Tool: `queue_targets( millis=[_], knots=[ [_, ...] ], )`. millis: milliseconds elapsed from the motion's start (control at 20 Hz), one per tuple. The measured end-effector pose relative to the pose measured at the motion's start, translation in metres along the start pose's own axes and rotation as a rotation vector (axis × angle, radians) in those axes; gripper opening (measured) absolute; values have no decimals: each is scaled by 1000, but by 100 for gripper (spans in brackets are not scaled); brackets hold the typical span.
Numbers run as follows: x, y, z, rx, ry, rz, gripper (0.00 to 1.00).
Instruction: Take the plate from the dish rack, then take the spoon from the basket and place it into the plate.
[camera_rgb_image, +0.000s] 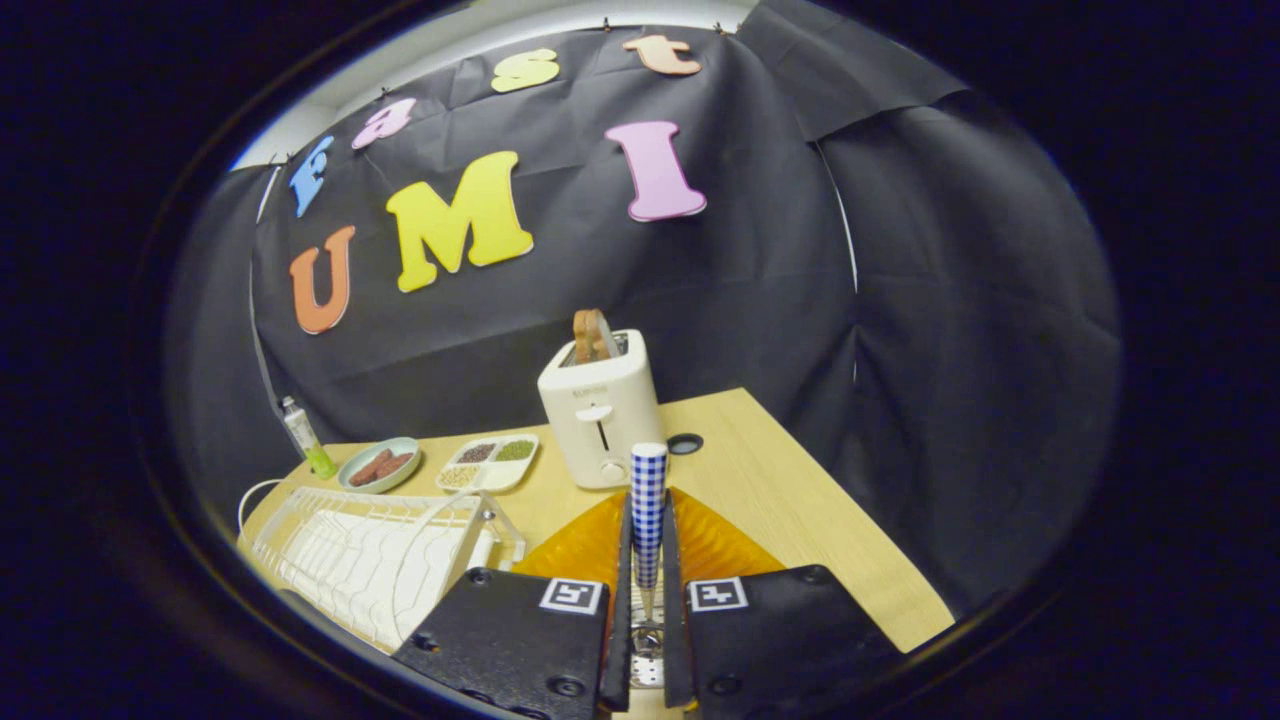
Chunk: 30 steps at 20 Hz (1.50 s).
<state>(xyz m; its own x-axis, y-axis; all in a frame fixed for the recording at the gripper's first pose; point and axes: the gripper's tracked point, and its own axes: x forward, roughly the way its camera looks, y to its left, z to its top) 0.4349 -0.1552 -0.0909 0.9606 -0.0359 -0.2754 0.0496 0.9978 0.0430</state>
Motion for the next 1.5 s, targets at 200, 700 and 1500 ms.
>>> queue_targets(
  millis=[200, 700, 1500],
  knots=[
    [-39, 15, 41, -65, -125, -28, 18],
    [-227, 99, 102, -71, -345, 54, 18],
    [-315, 254, -78, -192, -330, 276, 18]
  ],
)
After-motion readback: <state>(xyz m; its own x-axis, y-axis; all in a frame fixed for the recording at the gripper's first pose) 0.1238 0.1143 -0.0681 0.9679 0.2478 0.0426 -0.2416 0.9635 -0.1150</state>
